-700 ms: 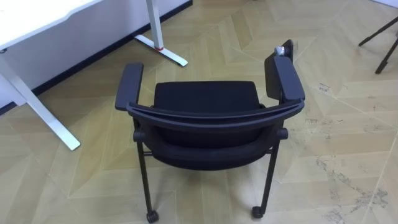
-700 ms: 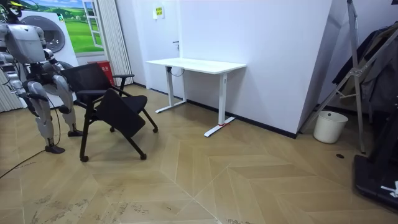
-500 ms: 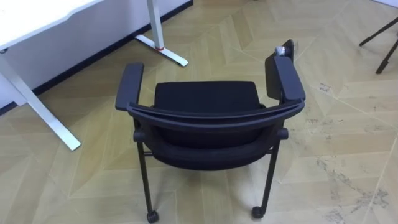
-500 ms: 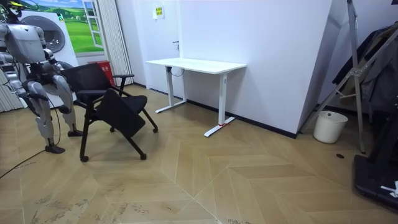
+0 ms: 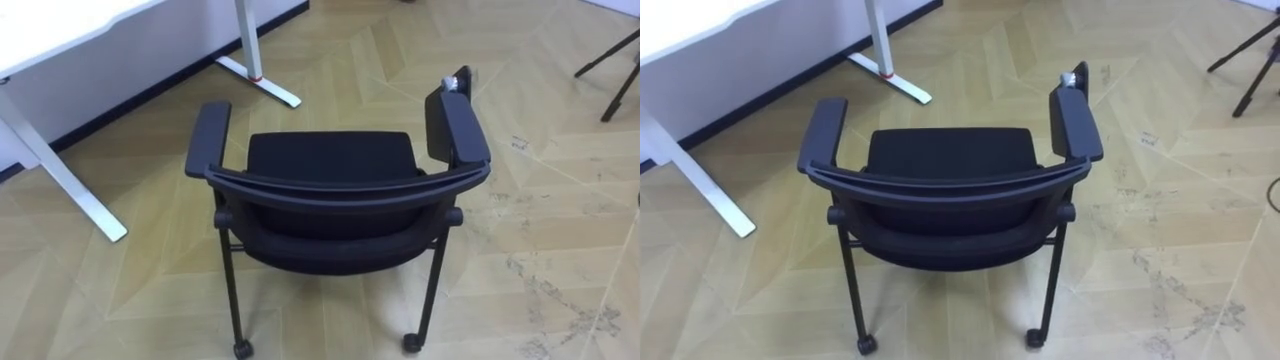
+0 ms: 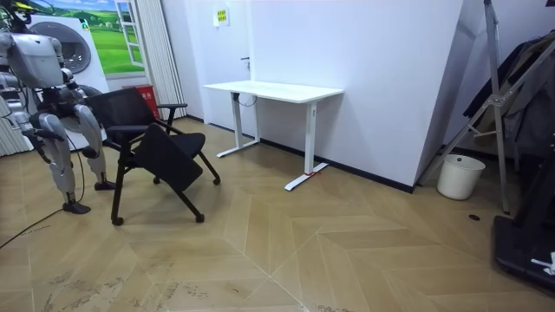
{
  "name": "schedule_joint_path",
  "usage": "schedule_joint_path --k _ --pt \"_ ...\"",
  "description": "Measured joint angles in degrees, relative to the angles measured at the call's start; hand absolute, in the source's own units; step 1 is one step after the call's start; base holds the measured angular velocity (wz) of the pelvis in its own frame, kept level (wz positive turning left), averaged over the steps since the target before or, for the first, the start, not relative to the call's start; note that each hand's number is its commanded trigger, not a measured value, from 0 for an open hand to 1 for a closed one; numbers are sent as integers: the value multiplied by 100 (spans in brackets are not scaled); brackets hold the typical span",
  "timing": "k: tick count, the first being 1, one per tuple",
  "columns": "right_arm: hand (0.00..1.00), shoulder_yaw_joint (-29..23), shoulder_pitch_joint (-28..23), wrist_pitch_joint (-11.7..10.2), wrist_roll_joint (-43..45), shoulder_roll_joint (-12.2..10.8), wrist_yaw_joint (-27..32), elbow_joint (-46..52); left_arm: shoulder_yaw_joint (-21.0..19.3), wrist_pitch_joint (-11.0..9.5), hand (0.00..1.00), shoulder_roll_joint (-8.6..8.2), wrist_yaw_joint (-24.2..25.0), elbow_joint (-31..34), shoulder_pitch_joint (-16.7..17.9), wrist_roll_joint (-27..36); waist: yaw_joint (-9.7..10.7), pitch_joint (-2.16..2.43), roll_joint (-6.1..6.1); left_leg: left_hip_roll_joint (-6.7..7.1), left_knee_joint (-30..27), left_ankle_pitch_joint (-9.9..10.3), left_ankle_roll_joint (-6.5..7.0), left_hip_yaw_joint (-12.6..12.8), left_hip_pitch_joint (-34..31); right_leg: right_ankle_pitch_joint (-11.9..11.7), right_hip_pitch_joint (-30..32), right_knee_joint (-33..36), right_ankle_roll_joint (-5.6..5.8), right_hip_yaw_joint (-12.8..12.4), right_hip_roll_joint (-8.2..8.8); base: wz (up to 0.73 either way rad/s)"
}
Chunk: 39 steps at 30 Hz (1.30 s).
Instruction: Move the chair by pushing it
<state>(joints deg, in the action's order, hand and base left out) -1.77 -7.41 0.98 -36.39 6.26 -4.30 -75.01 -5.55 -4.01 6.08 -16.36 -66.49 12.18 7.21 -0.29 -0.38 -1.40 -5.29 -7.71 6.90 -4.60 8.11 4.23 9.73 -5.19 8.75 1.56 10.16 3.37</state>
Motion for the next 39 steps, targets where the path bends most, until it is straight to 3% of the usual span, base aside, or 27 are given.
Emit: schedule_joint_path --k 1,7,15,25,30,34,36,39 --pt "0 14 31 40 0 -6 53 -46 1 19 0 -11 -35 -2 2 17 -8 -15 -14 0 0 0 0 7 4 0 -2 1 0 -5 0 0" --pt "0 38 51 41 6 -18 318 -61 -126 102 0 -25 -102 0 -13 15 -7 -7 -19 -2 -2 38 27 34 71 1 -66 -3 4 -20 1 -1" --pt "0 15 60 43 92 -20 497 -58 -306 111 0 -26 -457 13 -10 128 0 35 60 0 -3 57 36 45 98 -3 -88 -2 11 -38 2 0" --pt "0 -663 62 164 436 12 484 -52 -1095 170 0 9 -866 176 -61 225 17 41 164 0 -3 61 37 37 104 -1 -91 1 15 -28 5 0" --pt "0 -825 81 162 652 115 496 -37 -1333 203 0 25 -1308 743 -193 449 24 40 268 1 -3 70 42 45 89 5 -66 33 23 -34 7 0" --pt "0 -871 179 157 852 180 500 -44 -1346 128 0 150 -1586 811 -523 427 105 31 359 11 -3 82 50 56 79 27 -28 96 42 -39 21 0" --pt "0 -896 233 156 915 201 489 -35 -1345 125 0 234 -1695 868 -586 379 173 50 395 12 -4 82 50 51 75 25 -34 102 39 -34 21 0" --pt "0 -921 227 153 1081 261 490 -36 -1342 121 0 347 -1927 1133 -668 -261 233 47 414 15 -5 81 50 56 92 24 -49 104 39 -45 21 0"
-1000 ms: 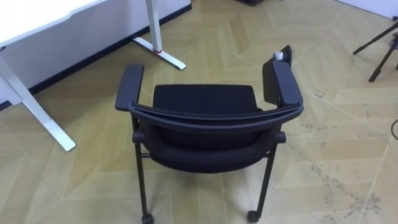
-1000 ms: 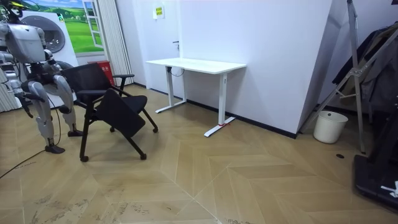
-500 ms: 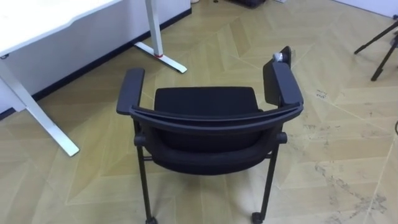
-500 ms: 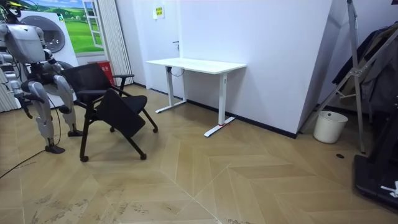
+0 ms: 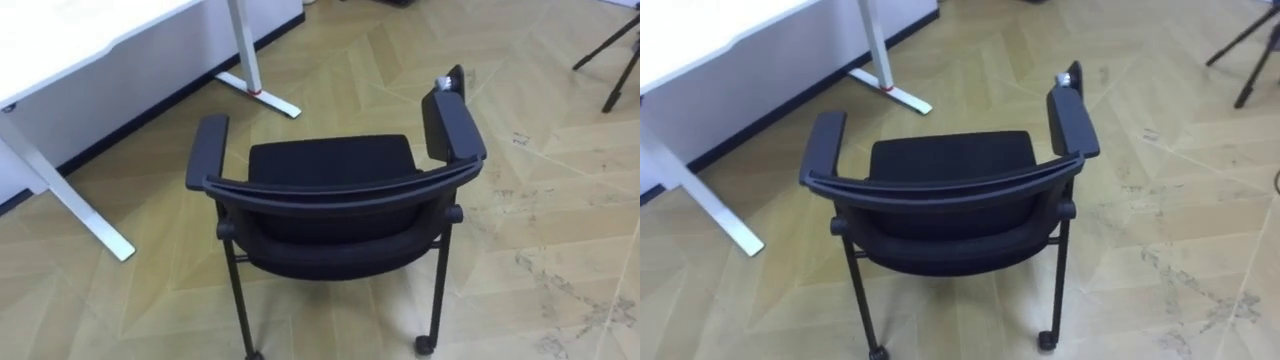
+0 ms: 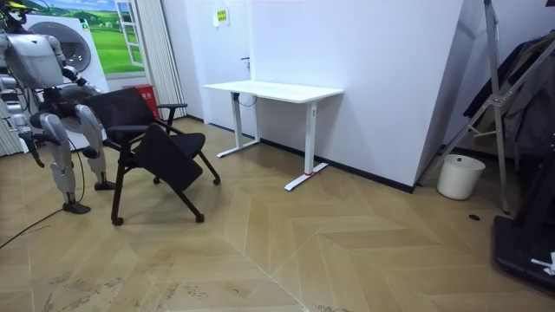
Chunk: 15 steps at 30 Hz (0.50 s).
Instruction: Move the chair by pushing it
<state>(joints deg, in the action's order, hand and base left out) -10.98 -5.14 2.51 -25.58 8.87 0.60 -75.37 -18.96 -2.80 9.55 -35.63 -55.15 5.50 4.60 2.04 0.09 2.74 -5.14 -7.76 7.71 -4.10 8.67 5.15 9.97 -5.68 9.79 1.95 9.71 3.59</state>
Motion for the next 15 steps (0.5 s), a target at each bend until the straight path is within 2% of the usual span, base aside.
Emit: schedule_joint_path --k 3,5,6,8,11,15 --pt "0 -35 8 1 103 17 2 30 -9 7 0 112 -177 254 -168 -481 22 2 26 0 0 0 0 1 -1 0 2 -5 1 -4 1 0" --pt "0 -36 12 0 116 17 0 38 7 12 0 132 -310 925 -197 -848 43 0 34 0 1 0 0 1 -4 1 10 3 1 -32 1 0" --pt "0 -36 21 -1 113 17 -2 38 22 -7 0 159 -342 1012 -228 -966 55 1 39 0 1 0 0 2 -4 1 11 6 1 -33 1 0" --pt "0 -23 50 -3 89 16 -19 37 201 -26 0 336 -439 1174 -323 -1412 98 8 73 0 1 0 0 4 -2 1 11 7 1 -26 1 0" --pt "0 38 36 -1 86 12 -45 33 326 -8 0 371 -514 1635 -330 -1933 164 10 91 0 1 0 0 7 -56 1 61 -4 1 -12 1 0" --pt "0 263 14 5 -181 5 -83 34 622 48 0 367 -528 2096 -321 -2434 145 8 91 1 6 0 0 26 -67 0 71 -1 1 -30 0 0"
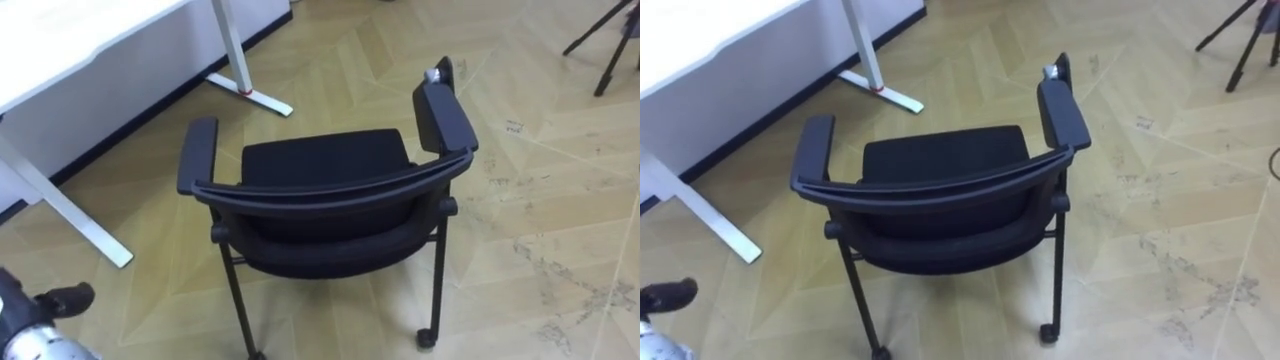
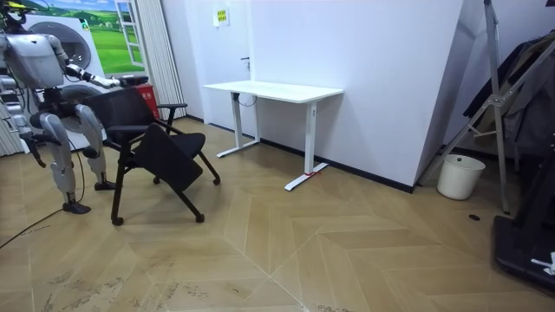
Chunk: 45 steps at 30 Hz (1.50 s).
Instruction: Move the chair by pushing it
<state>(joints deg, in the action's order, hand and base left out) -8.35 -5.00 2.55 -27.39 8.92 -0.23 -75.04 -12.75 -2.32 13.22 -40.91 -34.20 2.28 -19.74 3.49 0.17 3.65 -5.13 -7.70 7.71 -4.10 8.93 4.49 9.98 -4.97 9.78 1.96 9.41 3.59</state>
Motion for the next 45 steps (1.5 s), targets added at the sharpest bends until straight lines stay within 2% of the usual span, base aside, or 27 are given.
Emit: schedule_joint_path --k 4,11,18,25,29,39,45 --pt "0 41 15 0 -155 -4 -6 1 222 40 0 -1 -3 330 -2 -423 63 -1 -12 0 0 0 0 5 -1 0 0 -12 0 -4 0 0" --pt "0 202 65 -2 -125 -10 -125 11 661 115 0 -14 29 344 -2 -1010 135 -26 -78 0 0 0 0 2 -6 0 0 -25 0 2 -1 0" --pt "0 267 128 -9 -129 -23 -181 -33 1031 127 0 -80 173 377 -2 -1290 183 -18 -93 -1 -1 0 0 13 6 -1 -3 -20 -1 3 -1 0" --pt "0 272 170 -9 -183 -48 -126 -59 1149 153 0 -86 274 698 -9 -2173 271 -22 -76 -1 -1 0 0 16 7 -1 -8 -29 -1 -5 -2 0" --pt "0 274 208 -11 -147 -45 -63 -60 1388 164 0 -93 295 715 -29 -2504 289 -54 -25 -1 -1 0 0 30 12 0 -4 -29 -1 -29 -2 -1" --pt "0 277 225 -13 -145 -44 7 -55 1502 196 0 -98 330 734 -134 -2610 321 -68 -1 0 -1 0 0 49 1 0 23 -49 -1 -76 -5 -1" --pt "0 265 221 -45 -147 -45 10 -54 1525 211 0 -109 402 778 -162 -2892 417 -42 -9 0 0 0 0 91 13 -6 -4 -89 -7 -90 -7 -3"
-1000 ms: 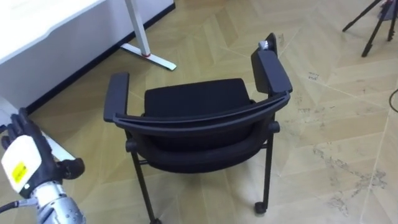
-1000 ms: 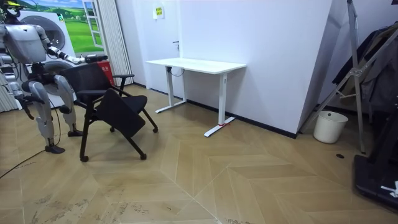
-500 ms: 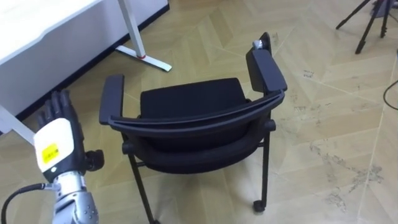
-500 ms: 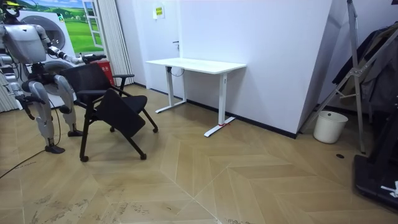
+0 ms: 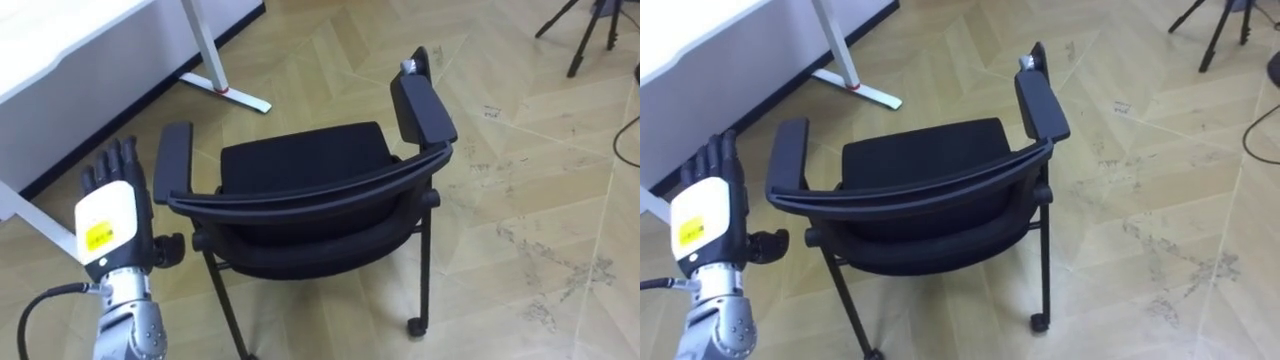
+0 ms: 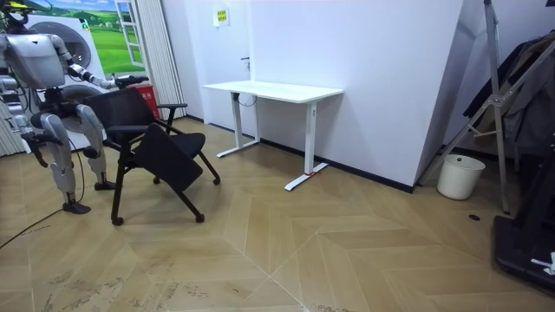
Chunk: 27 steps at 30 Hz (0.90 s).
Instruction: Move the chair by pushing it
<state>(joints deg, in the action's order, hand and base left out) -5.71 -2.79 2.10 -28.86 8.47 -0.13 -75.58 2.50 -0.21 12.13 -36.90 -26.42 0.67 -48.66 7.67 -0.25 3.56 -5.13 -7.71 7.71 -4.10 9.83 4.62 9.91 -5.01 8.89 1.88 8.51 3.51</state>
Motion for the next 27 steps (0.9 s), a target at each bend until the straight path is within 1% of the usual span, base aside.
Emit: schedule_joint_path --k 4,9,12,16,21,23,27 --pt "0 3 -3 -16 -9 -1 4 2 10 -1 0 -3 45 108 0 -55 2 5 -21 -3 0 0 0 92 1 -1 15 -1 -1 -47 0 -6" --pt "0 -7 20 -16 -7 8 1 6 14 18 0 -2 166 162 14 -114 -8 16 -43 -3 2 0 0 105 20 -2 8 -4 -2 -89 -1 -4" --pt "0 -5 30 -16 -7 18 -6 5 72 64 0 1 289 170 15 -151 -9 28 -23 -4 3 0 0 105 18 -10 -3 -2 -11 -96 -2 0" --pt "0 -2 16 -15 -7 30 -36 3 229 70 0 1 468 182 17 -161 -6 38 17 -5 4 0 0 105 19 -18 -10 0 -13 -94 -2 0" --pt "0 -3 5 -16 -10 43 -68 -6 347 69 0 2 633 242 19 -163 -3 15 53 -8 4 0 0 105 18 -27 -3 -7 -7 -88 -4 1" --pt "0 6 12 -21 -10 44 -83 -57 446 69 0 6 658 365 24 -185 -5 -3 56 -8 4 1 0 105 25 -28 5 -18 -6 -88 -4 2" --pt "0 114 -10 -88 -9 42 -125 -53 649 68 0 5 704 401 45 -512 0 -32 92 -8 4 1 0 105 39 -28 1 -22 -5 -83 -5 0"
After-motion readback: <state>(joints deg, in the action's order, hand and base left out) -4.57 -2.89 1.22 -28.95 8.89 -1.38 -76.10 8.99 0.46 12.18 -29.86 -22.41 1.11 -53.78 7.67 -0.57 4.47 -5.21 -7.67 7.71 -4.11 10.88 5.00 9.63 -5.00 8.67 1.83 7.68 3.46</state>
